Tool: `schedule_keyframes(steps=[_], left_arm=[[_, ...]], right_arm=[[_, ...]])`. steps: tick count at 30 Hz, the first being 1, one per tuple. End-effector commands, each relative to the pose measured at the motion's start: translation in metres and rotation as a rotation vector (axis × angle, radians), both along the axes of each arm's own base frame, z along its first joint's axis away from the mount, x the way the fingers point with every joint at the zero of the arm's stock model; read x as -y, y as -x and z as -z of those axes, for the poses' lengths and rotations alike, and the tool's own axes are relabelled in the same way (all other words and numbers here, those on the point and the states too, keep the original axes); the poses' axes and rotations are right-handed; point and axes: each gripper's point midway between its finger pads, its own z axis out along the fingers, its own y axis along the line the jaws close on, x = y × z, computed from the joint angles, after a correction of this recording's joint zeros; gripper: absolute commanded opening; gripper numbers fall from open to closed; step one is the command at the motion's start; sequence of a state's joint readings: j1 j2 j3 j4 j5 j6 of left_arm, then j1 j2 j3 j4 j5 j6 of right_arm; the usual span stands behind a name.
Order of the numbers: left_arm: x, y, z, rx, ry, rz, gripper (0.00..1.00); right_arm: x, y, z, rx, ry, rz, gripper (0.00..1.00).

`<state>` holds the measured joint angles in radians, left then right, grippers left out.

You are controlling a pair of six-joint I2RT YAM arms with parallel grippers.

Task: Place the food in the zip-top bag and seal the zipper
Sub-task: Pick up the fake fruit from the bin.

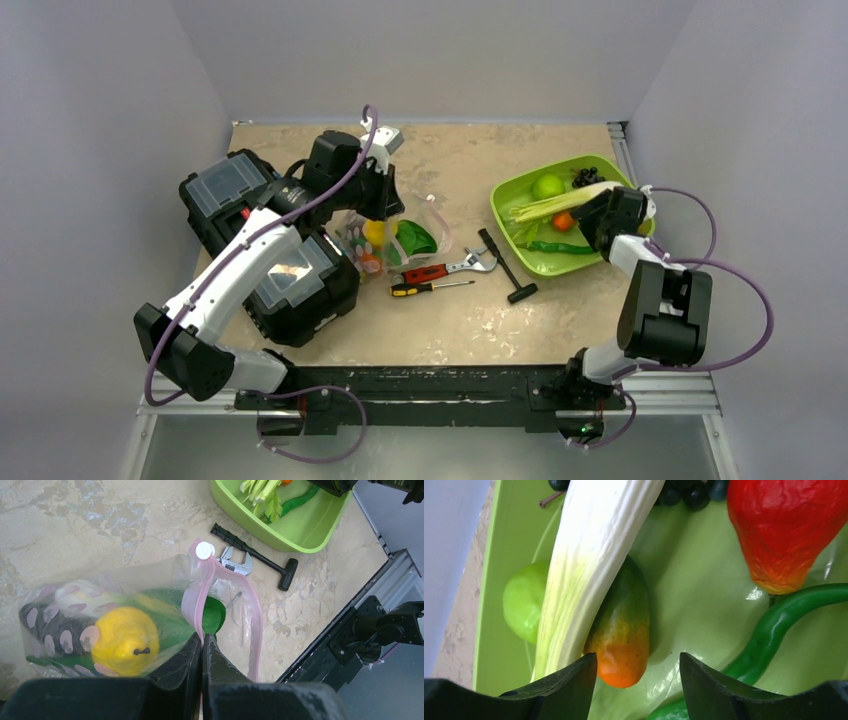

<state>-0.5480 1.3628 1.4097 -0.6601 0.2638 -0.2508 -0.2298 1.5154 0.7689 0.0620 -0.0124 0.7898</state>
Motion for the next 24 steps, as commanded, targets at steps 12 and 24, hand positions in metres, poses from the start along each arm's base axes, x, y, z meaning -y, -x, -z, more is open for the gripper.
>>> schedule_keyframes(steps=[12,24], left_arm=[[0.004,-0.005,-0.029,0.061,0.076,0.009,0.00],[0.007,-0.006,-0.025,0.044,0.075,0.018,0.00]], right_arm=[[-0.021,-0.022,-0.013,0.189,-0.046,-0.191,0.63],[-0.024,-0.032,0.005,0.169,-0.095,-0.188,0.65]])
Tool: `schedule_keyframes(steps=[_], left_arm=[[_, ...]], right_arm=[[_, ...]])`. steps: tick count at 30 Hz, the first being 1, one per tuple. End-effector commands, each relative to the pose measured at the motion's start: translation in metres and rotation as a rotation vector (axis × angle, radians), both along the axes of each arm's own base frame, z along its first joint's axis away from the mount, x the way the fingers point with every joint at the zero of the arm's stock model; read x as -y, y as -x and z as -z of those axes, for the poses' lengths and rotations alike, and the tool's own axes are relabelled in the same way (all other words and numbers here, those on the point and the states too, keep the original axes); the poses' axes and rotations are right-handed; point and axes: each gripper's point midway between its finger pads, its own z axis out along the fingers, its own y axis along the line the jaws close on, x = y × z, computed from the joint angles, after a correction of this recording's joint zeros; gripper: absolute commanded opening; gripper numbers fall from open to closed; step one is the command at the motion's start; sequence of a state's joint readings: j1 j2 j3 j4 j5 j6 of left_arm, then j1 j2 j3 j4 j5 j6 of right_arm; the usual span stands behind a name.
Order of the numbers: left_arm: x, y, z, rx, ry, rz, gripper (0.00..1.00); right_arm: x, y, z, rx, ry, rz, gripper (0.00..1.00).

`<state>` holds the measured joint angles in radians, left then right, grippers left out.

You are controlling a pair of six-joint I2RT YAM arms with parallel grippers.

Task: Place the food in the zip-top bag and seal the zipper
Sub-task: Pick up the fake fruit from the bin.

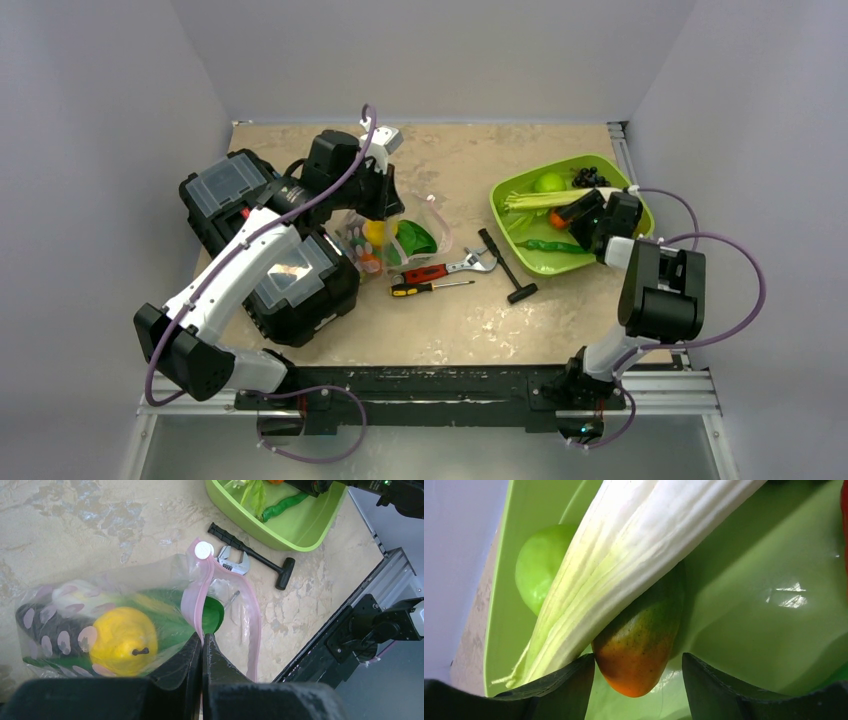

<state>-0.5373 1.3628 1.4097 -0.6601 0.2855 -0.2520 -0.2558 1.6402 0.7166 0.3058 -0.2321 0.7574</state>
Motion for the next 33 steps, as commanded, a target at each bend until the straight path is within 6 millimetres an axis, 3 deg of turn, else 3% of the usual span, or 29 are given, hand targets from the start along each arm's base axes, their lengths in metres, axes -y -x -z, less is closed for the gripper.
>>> schedule_keyframes(steps=[1,8,13,17,20,25,33], left_arm=[[0.007,-0.006,-0.023,0.047,0.063,0.011,0.00],[0.007,-0.006,-0.021,0.043,0.060,0.011,0.00],[0.007,-0.007,-0.020,0.040,0.057,0.008,0.00],[0.007,-0.007,-0.021,0.041,0.059,0.010,0.00],[0.007,-0.007,-0.023,0.049,0.061,0.007,0.00],[0.007,-0.006,-0.024,0.048,0.065,0.010,0.00],[0.005,-0.006,-0.026,0.051,0.069,0.009,0.00]], right_arm=[[-0.002,-0.015,-0.013,0.073,-0.012,-0.022,0.65],[-0.002,-0.018,-0.004,0.068,-0.030,-0.014,0.74],[-0.002,-0.020,0.000,0.074,-0.045,0.001,0.71],[-0.004,-0.018,-0.003,0.088,-0.051,-0.011,0.50],[-0.003,-0.013,-0.010,0.089,-0.041,0.001,0.29],[0.001,0.004,-0.025,0.094,0.002,0.033,0.01],[0.004,0.033,-0.041,0.049,0.015,0.098,0.00]])
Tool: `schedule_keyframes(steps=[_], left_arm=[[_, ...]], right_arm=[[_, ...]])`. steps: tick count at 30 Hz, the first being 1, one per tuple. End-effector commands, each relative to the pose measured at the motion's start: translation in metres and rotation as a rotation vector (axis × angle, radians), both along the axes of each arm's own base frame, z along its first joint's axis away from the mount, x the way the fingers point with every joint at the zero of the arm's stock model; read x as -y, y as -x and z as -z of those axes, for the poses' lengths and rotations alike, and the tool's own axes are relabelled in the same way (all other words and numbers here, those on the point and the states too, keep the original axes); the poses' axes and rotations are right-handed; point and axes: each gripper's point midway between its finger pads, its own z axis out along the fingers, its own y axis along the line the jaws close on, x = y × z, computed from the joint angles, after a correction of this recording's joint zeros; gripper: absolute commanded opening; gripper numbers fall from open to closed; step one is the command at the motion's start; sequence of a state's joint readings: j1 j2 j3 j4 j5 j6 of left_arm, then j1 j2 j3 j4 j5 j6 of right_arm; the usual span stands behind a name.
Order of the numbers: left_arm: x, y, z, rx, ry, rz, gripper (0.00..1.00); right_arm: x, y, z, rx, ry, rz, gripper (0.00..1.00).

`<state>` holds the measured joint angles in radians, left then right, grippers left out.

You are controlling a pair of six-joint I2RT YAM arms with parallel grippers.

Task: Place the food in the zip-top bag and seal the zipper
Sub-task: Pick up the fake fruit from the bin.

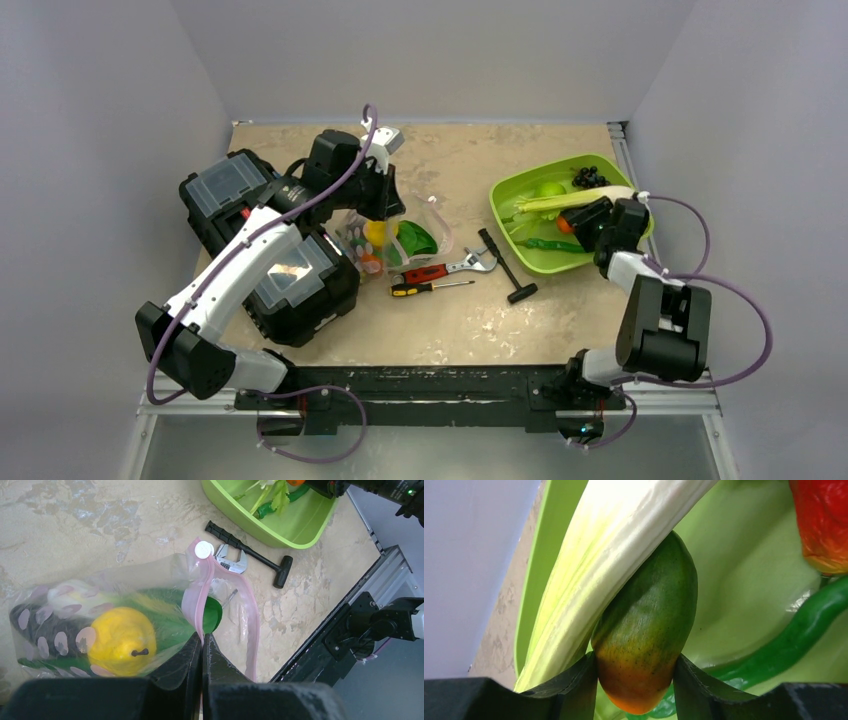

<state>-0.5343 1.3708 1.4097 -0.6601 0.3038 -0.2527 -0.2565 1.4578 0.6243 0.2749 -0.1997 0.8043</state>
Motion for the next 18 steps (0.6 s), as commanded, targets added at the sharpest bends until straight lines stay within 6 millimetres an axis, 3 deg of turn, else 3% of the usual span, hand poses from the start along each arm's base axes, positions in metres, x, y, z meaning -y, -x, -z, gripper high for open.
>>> schedule_keyframes(steps=[1,3,13,16,18], left_arm=[[0.003,-0.006,-0.028,0.062,0.062,-0.004,0.00],[0.002,-0.005,-0.029,0.068,0.062,-0.006,0.00],[0.002,-0.008,-0.026,0.065,0.050,-0.010,0.00],[0.002,-0.009,-0.025,0.067,0.046,-0.010,0.00],[0.001,-0.010,-0.024,0.064,0.044,-0.012,0.00]], right_arm=[[0.005,0.012,-0.017,-0.003,0.018,0.045,0.00],[0.005,0.014,-0.029,0.000,0.022,0.045,0.00],[-0.014,0.020,-0.138,0.182,0.101,-0.089,0.00],[-0.018,0.027,-0.152,0.179,0.179,-0.083,0.00],[-0.017,0.029,-0.143,0.149,0.205,-0.055,0.00]])
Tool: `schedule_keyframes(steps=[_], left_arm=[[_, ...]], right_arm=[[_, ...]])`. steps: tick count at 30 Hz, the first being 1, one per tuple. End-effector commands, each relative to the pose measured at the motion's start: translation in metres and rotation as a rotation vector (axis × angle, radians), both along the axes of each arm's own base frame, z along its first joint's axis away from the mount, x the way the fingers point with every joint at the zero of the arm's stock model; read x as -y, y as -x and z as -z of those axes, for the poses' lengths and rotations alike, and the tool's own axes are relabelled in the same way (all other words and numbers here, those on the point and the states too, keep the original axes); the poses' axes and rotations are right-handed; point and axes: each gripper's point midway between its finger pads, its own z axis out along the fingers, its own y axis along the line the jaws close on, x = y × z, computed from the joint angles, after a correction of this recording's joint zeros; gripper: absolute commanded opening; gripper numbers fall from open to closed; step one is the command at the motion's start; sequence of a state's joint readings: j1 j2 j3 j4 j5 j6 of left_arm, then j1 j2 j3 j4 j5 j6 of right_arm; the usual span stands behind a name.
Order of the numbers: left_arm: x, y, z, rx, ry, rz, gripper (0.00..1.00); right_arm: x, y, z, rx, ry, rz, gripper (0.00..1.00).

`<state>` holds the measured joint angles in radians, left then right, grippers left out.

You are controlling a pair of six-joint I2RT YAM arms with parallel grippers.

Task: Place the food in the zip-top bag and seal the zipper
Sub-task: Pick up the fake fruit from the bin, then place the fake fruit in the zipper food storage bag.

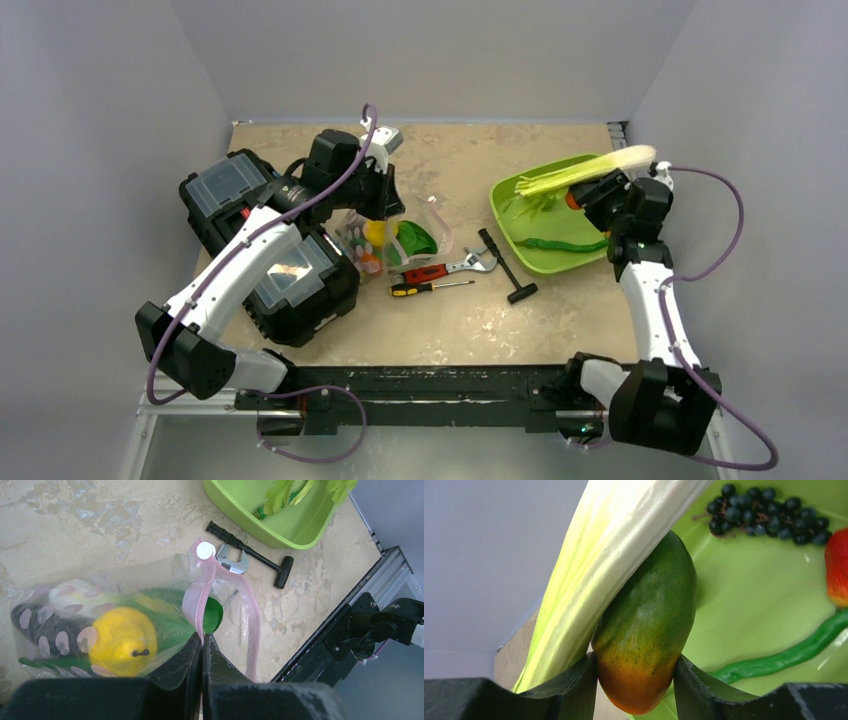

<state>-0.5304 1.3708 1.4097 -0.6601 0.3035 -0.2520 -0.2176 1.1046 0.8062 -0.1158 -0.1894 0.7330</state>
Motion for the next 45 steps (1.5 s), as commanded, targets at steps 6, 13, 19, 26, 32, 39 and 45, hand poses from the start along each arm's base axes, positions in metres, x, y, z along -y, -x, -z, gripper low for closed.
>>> schedule_keyframes(steps=[6,13,19,26,32,39,45], left_arm=[[0.003,-0.011,-0.017,0.050,0.032,-0.012,0.00],[0.004,-0.011,-0.014,0.043,0.028,-0.012,0.00],[0.003,-0.011,-0.016,0.046,0.029,-0.010,0.00],[0.004,-0.011,-0.015,0.042,0.030,-0.007,0.00],[0.005,-0.012,-0.011,0.035,0.024,-0.007,0.00],[0.005,-0.012,-0.011,0.034,0.017,-0.009,0.00],[0.006,-0.012,-0.011,0.029,0.021,-0.002,0.00]], right_arm=[[0.044,0.019,0.052,-0.245,0.140,0.270,0.00],[0.089,0.036,0.084,-0.480,0.288,0.450,0.00],[0.064,0.022,0.044,-0.262,0.264,0.314,0.00],[-0.042,0.003,-0.046,0.156,0.213,-0.191,0.00],[-0.160,0.009,-0.075,0.299,0.046,-0.739,0.00],[-0.238,0.065,-0.091,0.380,-0.026,-1.121,0.00],[-0.273,0.099,-0.080,0.372,0.008,-1.311,0.00]])
